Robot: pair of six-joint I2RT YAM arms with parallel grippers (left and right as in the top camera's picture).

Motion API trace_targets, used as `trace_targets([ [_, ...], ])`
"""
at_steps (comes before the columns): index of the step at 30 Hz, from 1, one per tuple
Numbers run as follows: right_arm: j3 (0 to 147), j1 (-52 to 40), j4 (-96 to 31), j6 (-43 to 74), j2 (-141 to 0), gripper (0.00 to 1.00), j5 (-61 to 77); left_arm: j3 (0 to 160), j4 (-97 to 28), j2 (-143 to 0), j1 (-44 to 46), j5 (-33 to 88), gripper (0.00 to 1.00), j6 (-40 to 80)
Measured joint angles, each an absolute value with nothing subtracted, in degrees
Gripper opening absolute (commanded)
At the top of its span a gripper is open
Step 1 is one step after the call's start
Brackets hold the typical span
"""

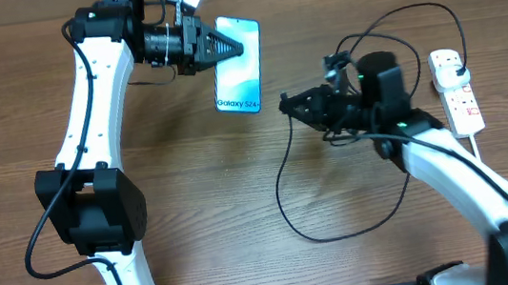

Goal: Plug charger to phone and switch on socket
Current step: 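Close the right gripper on the black cable connector, then lift the connector upward toward the phone's bottom port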

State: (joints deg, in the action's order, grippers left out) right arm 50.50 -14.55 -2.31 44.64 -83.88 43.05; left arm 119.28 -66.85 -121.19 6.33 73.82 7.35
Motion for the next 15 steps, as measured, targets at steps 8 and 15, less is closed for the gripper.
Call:
trace_targets([
  [8, 50.5, -13.54, -10.39, 43.22, -65.63, 0.04, 41.36, 119.31, -58.26, -121.19, 6.33, 82.35, 0.04, 13.39],
  [15, 50.5, -13.96, -13.39, 45.69, -54.63, 0.04, 39.38, 119.28, -49.91, -121.19, 6.33, 86.41, 0.04, 20.82],
])
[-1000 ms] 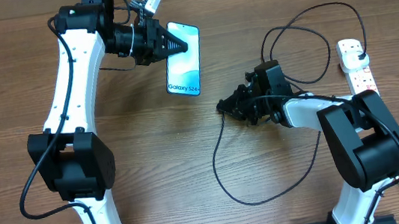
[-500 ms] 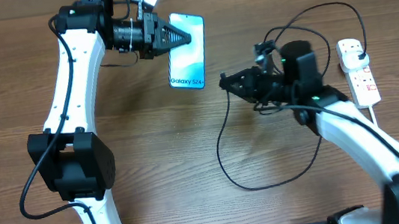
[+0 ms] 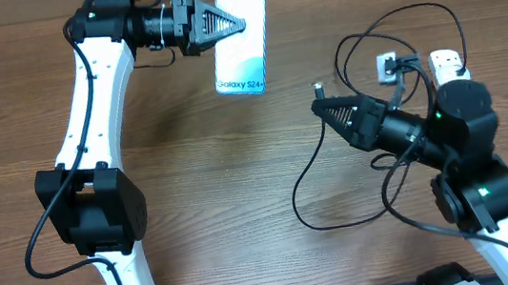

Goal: Plug charger to phone and switch on socket
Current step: 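Lift the connector upward toward the phone's bottom port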

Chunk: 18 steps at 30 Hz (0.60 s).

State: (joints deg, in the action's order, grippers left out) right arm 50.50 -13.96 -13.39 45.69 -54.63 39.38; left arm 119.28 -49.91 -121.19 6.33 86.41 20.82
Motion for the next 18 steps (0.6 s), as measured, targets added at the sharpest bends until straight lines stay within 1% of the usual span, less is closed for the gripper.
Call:
trace_targets([
  [3, 50.5, -17.34, -12.27, 47.9, -54.28, 0.04, 36.23, 119.28, -43.53, -121.19, 6.35, 87.13, 0.04, 26.72],
  [7, 50.5, -25.19, -6.94, 50.0, -56.12, 0.04, 31.16, 119.28, -33.61, -121.19, 6.76, 87.68, 0.04, 36.14],
  [8, 50.5, -25.91, -6.44, 50.28, -56.47, 0.04, 30.68, 119.28, -32.49, -121.19, 6.94, 87.9, 0.04, 37.67],
  [9, 50.43, -27.29, -4.03, 50.78, -57.41, 0.04, 29.45, 119.15, -27.66, -121.19, 7.38, 87.66, 0.04, 41.08],
  [18, 50.39, -29.3, 4.21, 53.6, -63.94, 0.04, 25.06, 119.2, -0.05, -121.19, 10.59, 86.13, 0.04, 68.88],
])
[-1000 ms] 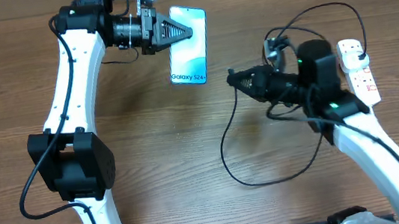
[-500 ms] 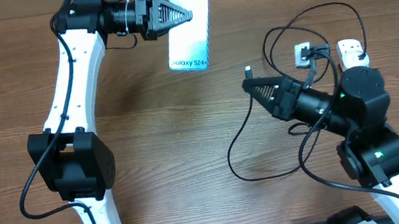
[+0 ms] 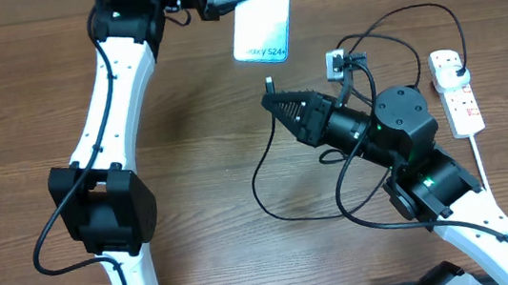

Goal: Plug charger to phone and switch on socket
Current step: 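Lift the connector upward toward the phone's bottom port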

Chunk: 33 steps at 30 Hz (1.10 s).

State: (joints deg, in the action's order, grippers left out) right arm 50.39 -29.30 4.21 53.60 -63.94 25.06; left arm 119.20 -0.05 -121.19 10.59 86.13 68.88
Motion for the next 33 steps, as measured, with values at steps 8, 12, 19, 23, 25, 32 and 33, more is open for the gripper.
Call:
trace_targets([
  [8, 50.3, -29.3, 11.7, 54.85, -64.36, 0.04, 22.02, 119.2, 12.67, -121.19, 11.27, 81.32, 0.04, 84.18],
  [12, 50.3, -29.28, 13.37, 55.33, -64.84, 0.04, 20.49, 119.2, 15.03, -121.19, 11.53, 80.18, 0.04, 86.28],
  [19, 50.28, -26.15, 17.28, 56.21, -65.73, 0.04, 22.39, 119.2, 15.07, -121.19, 12.32, 79.85, 0.04, 86.46],
  [23, 50.28, -24.77, 20.75, 57.45, -67.77, 0.04, 26.2, 119.2, 15.07, -121.19, 12.36, 79.88, 0.04, 86.43],
  [25, 50.28, -24.75, 20.97, 58.08, -68.86, 0.04, 27.75, 119.2, 15.05, -121.19, 12.36, 79.85, 0.04, 86.43],
  [32, 50.26, -24.73, 22.33, 58.48, -69.93, 0.04, 30.92, 119.2, 15.07, -121.19, 12.36, 79.85, 0.04, 86.43],
  [33, 50.28, -24.75, 22.31, 58.5, -69.93, 0.04, 31.18, 119.2, 15.05, -121.19, 12.36, 79.85, 0.04, 86.43],
])
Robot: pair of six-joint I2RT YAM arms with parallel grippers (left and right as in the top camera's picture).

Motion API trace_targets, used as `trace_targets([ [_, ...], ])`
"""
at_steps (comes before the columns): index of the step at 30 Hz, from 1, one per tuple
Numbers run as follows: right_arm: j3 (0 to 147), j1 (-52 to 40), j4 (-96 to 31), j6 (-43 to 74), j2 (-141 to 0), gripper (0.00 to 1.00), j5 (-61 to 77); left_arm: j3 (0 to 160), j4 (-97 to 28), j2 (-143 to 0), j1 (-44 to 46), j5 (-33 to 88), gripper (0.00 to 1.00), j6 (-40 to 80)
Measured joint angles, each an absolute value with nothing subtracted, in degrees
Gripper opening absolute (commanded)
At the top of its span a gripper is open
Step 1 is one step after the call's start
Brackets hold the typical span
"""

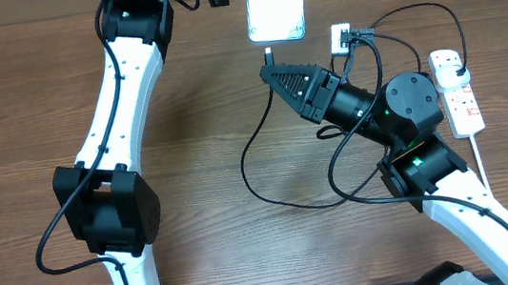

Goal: Plug charger to phone and switch on socket
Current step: 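Lift the connector upward toward the phone's bottom port, then push the connector up into the phone's bottom port with the right gripper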

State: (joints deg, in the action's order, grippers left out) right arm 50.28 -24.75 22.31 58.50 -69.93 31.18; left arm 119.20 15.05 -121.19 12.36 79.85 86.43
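Observation:
A phone (275,4) with a pale screen hangs in the air at the top of the overhead view, with my left gripper shut on its upper left edge. Just below it, my right gripper (271,67) is shut on the black charger plug (267,56), whose tip points up at the phone's bottom edge with a small gap left. The black cable (264,146) loops from the plug across the table. A white socket strip (456,92) lies at the right, with a white adapter (448,64) plugged into it.
The cable's loops lie on the wooden table (20,111) between the two arms and run behind the right arm toward the socket strip. The left arm's base (107,212) stands at the lower left.
My left gripper has carried the phone a little right and up, its face now paler and more level. My right gripper with the plug has shifted slightly up, closer under the phone's bottom edge.
At first my left gripper held the phone low at centre left while my right gripper held the plug near the table. The phone then stood higher and further right at each moment. The right gripper moved right, then left, and now holds the plug beneath the phone.

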Motion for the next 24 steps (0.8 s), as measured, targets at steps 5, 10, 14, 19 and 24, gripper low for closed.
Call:
trace_targets([
  [5, 50.28, -24.43, 22.74, 58.5, -69.93, 0.04, 31.42, 119.2, 15.07, -121.19, 12.36, 79.85, 0.04, 86.43],
  [10, 50.28, -23.53, 23.55, 58.48, -69.93, 0.04, 31.53, 119.2, 15.05, -121.19, 12.23, 79.85, 0.04, 86.43],
  [14, 50.28, -23.22, 23.55, 58.5, -69.93, 0.04, 31.53, 119.2, 15.05, -121.19, 11.97, 79.85, 0.04, 86.43],
  [19, 50.28, -21.71, 23.57, 59.16, -69.93, 0.04, 32.12, 119.2, 15.05, -121.19, 11.97, 79.44, 0.04, 86.43],
  [24, 50.28, -21.69, 23.57, 59.79, -70.04, 0.04, 32.21, 119.2, 15.05, -121.19, 11.97, 79.44, 0.04, 86.43],
])
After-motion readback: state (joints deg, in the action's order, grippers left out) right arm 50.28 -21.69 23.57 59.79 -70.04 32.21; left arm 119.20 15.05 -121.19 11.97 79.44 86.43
